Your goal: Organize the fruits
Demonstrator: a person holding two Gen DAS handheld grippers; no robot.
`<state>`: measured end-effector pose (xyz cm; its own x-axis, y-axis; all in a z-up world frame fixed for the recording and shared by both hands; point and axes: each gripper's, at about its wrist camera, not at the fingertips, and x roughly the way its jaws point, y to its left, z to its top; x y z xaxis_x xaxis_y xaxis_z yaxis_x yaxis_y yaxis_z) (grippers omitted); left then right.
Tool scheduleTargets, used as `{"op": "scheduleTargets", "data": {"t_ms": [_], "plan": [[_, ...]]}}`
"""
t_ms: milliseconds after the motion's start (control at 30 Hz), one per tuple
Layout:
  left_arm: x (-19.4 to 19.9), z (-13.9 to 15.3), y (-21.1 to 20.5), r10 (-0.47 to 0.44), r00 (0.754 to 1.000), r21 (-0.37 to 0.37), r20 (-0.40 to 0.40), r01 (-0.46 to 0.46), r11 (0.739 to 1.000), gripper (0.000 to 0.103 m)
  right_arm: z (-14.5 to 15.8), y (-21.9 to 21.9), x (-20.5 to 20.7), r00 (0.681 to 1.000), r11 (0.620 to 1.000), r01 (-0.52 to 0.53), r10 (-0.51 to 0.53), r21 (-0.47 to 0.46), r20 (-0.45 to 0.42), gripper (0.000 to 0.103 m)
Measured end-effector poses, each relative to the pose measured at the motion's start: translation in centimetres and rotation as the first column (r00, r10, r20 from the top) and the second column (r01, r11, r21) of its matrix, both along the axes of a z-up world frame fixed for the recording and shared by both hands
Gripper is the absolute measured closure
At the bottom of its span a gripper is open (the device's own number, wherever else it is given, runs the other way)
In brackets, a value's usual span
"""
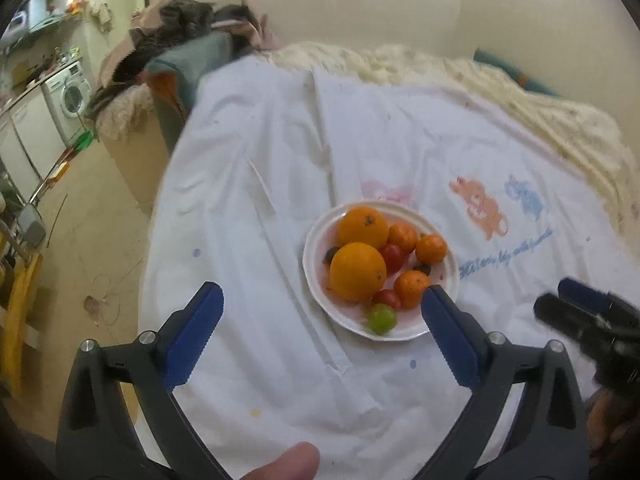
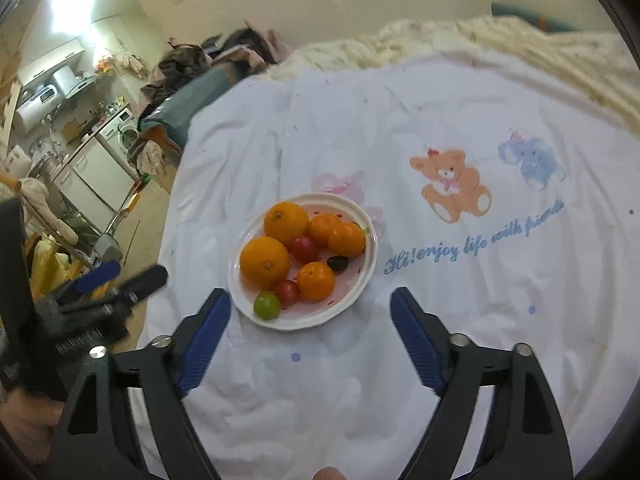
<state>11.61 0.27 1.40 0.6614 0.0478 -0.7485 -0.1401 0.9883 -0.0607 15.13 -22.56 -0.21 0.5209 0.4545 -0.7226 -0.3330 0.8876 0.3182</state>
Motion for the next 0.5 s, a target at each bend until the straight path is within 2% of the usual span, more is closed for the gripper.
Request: {"op": "scheduleTargets", "data": {"t_ms": [100,333,500], "plan": [[-2.1,1.0,-0.1,-0.011,1.0,0.016,0.028,0.011,1.0,0.001,0.8,0.2,-2.2,0.998,1.0,0.013,-0.011,-0.021,0.062,0.001],[-6.6,2.1,-0.4,-0.047,0.997,0.044,0.058,0.044,0.998,0.001,1.7,0.1,-6.0,0.986,0.998,0.055,-0.05,-0.028,0.158,0.0],[-8.5,1.6,-0.1,-0.011,0.999,0.008,0.042,0.011,1.0,0.001,1.7,0.1,-7.8,0.984,0.996,0.074,-0.066,-0.041,0.167,0.0]]}}
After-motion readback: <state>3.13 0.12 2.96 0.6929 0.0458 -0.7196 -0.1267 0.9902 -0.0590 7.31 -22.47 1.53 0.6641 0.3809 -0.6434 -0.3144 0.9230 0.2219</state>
